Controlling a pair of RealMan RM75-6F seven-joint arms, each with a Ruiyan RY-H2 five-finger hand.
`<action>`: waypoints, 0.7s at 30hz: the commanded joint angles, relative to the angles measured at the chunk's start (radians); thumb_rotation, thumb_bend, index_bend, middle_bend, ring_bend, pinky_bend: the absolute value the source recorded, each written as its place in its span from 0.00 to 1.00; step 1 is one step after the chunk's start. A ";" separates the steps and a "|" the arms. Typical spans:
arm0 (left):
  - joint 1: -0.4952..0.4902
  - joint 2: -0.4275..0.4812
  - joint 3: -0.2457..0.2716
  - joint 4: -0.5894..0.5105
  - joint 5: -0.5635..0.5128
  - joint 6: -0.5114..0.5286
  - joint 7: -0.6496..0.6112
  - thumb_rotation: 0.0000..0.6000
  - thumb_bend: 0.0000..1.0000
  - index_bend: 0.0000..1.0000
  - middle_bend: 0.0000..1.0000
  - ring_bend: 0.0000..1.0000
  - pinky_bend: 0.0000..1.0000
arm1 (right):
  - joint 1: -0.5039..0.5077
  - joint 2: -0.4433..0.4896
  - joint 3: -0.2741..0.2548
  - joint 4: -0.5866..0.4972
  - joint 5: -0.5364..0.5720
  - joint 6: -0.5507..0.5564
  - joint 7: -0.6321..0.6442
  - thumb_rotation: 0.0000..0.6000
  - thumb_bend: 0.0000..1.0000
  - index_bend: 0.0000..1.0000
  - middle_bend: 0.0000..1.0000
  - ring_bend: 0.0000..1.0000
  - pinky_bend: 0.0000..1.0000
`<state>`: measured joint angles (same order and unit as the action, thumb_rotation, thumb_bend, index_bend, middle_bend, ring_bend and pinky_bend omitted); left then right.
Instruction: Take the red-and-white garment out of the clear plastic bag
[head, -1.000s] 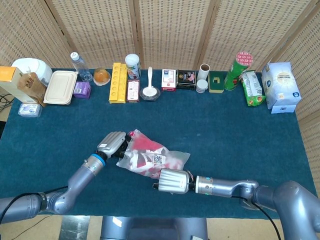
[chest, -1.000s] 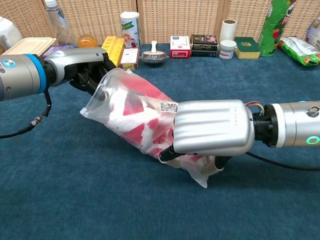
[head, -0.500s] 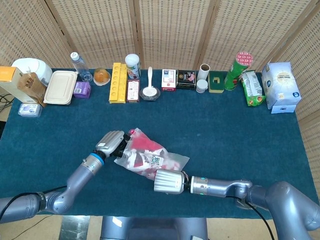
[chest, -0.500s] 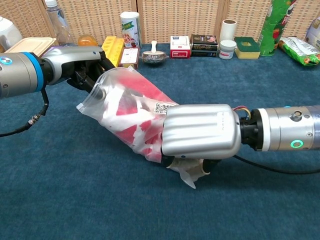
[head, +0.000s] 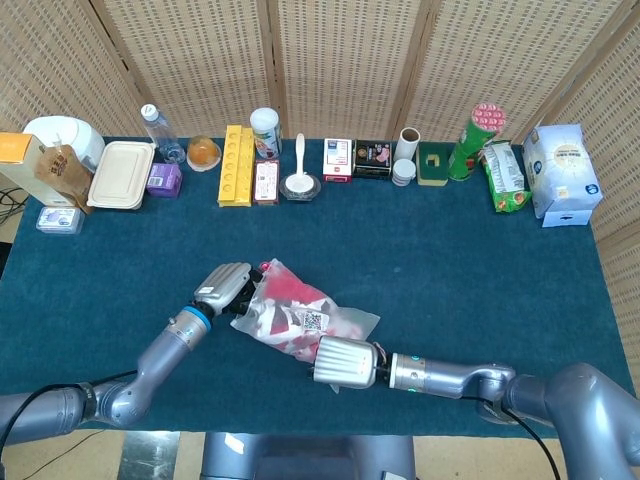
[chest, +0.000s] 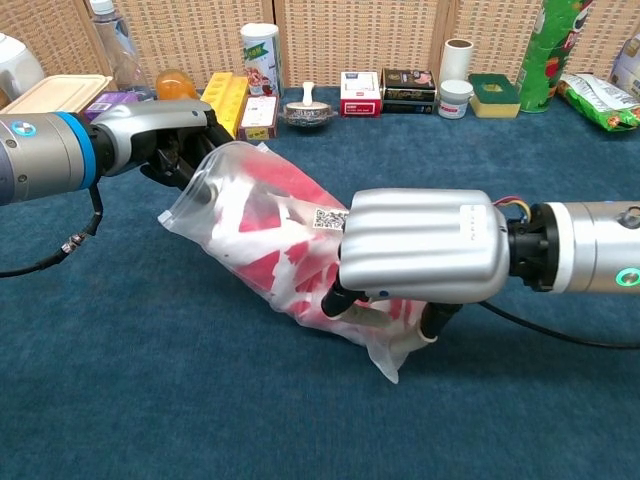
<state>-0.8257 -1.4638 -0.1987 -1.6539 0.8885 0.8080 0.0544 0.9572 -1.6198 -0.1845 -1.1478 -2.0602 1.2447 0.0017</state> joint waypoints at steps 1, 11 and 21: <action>-0.005 -0.003 -0.002 -0.001 -0.007 -0.001 0.005 1.00 0.48 0.90 1.00 1.00 1.00 | -0.005 0.027 -0.007 -0.041 0.006 -0.020 -0.022 1.00 0.14 0.55 1.00 1.00 1.00; -0.023 -0.013 -0.009 -0.008 -0.050 0.002 0.029 1.00 0.48 0.90 1.00 1.00 1.00 | -0.005 0.066 0.005 -0.130 0.024 -0.080 -0.103 1.00 0.13 0.37 1.00 1.00 1.00; -0.040 -0.003 -0.022 -0.038 -0.099 0.001 0.039 1.00 0.48 0.90 1.00 1.00 1.00 | 0.004 0.031 0.013 -0.088 0.019 -0.105 -0.106 1.00 0.12 0.37 1.00 1.00 1.00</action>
<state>-0.8633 -1.4689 -0.2200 -1.6893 0.7921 0.8092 0.0910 0.9602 -1.5850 -0.1702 -1.2400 -2.0397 1.1422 -0.1058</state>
